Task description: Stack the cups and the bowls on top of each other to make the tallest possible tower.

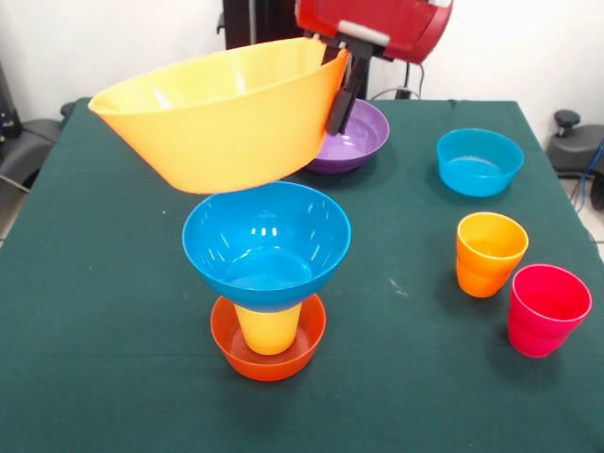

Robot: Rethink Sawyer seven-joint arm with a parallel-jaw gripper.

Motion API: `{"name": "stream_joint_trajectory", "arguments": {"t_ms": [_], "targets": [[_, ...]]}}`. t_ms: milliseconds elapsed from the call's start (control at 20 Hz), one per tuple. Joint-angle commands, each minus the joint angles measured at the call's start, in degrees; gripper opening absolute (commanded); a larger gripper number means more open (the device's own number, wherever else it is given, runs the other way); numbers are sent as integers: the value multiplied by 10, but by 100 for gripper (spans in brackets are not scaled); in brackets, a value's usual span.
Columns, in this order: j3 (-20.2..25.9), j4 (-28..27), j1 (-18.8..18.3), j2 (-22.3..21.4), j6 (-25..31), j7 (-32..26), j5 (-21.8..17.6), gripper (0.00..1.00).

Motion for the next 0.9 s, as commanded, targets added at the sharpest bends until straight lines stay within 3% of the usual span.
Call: {"name": "stream_joint_trajectory", "arguments": {"t_ms": [50, 900], "targets": [[-40, -38, 19, 24, 59, -58, -49, 0], [-83, -62, 61, 37, 88, -36, -27, 0]]}}
